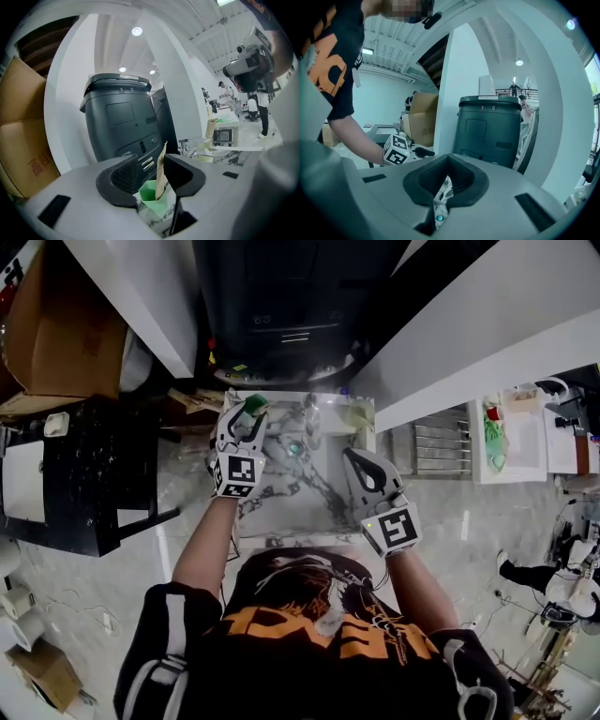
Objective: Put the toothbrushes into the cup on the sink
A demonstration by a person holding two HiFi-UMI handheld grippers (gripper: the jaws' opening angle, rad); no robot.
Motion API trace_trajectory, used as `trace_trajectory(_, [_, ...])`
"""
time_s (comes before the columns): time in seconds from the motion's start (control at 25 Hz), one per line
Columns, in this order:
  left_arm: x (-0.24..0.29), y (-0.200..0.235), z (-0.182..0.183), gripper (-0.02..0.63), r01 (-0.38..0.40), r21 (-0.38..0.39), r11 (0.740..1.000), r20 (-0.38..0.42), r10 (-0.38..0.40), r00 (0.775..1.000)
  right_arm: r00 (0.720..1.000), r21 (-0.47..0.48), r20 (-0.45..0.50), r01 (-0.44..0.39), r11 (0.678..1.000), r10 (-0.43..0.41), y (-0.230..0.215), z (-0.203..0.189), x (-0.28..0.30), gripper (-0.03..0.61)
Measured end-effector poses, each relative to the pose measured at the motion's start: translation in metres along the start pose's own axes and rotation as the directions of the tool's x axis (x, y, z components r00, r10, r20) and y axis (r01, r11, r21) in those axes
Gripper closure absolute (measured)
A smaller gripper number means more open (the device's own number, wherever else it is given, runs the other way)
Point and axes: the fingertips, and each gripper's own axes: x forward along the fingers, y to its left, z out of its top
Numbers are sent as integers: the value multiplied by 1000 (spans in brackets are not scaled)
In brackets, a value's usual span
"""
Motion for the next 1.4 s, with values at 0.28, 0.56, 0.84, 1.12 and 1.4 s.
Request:
trace_trajectory(0.28, [-12,-3,21,404,20,-4,1000,50,-20,999,1000,5,-8,8,1000,-8,4,-4,-3,565])
trace_trajectory(0.56, [-31,-6,63,419,42,63,997,117,-49,992,1000,4,18,-15,1000,14,13,0,-1,565])
trace_trajectory(0.84, [-60,-17,114,591,120,56,991,225,-130,966,999,18,25,-26,1000,25,16,-1,-4,565])
trace_trajectory(1.12, [-86,-52,144,591,199,82,977,242,-213,947,998,28,62,-25,999,23,13,4,-10,565])
trace_trajectory(1.4, [-114,-72,180,591,218,99,971,260,-237,936,992,44,122,-28,999,22,14,27,-24,565])
